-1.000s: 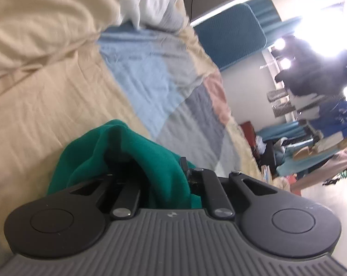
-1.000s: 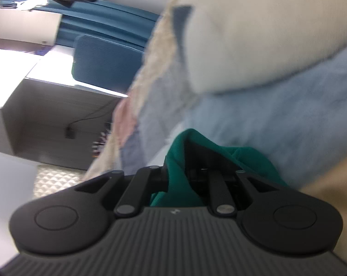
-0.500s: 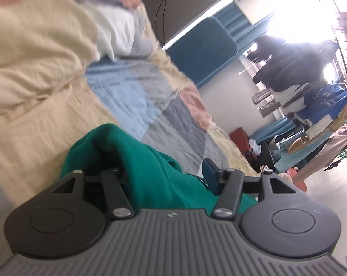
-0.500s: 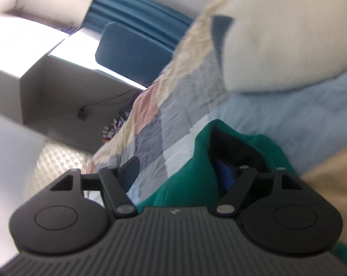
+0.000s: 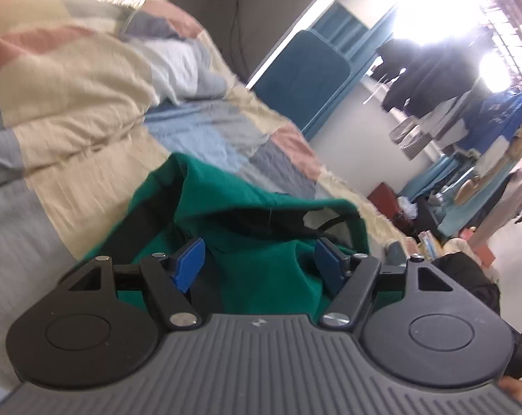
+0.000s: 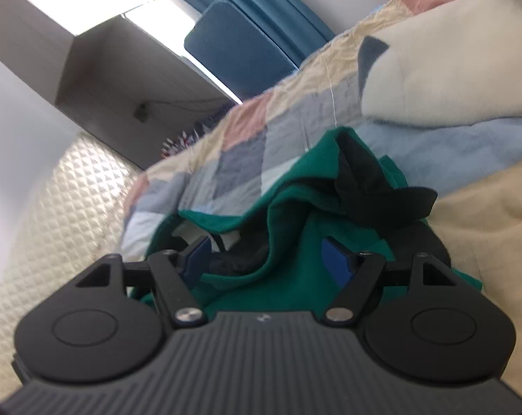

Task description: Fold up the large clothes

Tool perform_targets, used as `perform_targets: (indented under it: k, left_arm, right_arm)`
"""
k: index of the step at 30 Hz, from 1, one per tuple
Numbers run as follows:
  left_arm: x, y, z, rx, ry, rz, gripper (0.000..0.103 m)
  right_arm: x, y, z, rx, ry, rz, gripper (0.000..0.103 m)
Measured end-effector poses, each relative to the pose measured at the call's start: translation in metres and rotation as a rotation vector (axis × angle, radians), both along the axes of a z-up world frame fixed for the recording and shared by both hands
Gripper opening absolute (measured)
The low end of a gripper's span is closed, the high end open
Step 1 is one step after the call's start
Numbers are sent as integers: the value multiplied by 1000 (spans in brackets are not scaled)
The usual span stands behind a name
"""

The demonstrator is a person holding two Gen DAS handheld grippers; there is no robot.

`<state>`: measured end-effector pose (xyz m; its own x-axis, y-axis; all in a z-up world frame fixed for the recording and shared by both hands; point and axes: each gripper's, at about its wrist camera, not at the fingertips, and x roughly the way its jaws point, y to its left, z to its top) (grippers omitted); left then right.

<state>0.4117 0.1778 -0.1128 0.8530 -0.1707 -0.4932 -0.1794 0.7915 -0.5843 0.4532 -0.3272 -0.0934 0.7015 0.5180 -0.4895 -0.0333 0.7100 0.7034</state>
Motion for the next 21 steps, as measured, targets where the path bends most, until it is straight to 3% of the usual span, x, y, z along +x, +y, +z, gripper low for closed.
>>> perform_targets:
  k: [4,7,9,10,11,12,14,18,21]
  left_arm:
    - [34,1,-17,8,87,110,75]
    - [62,10,-33,-22,150,164,73]
    - [83,11,-39,39,203,154,69]
    - [95,7,-41,107,247,132,52]
    - [105,4,-41,173,290,133,25]
    - [114,6,-42,197,313,137,20]
    - [129,15,-37,204,308,127,7]
    - [150,50,-14,151,184,172,3]
    - [170,81,-7,128,137,240,0]
  right_arm:
    - [29,13,-10,-48,29,-4,62]
    - [53,22,-18,-111,48,-23,48]
    - [68,25,-25,-139,63,-42,20]
    - [76,26,-25,-152,61,-39,16]
    - [83,26,-23,-147,40,-37,12]
    - [89,25,-19,-140,16,-40,11]
    - [103,22,-13,-144,-12,-62,10]
    - [139,14,-7,-131,-27,-120,8]
    - [169,18,-15,-148,-12,-159,8]
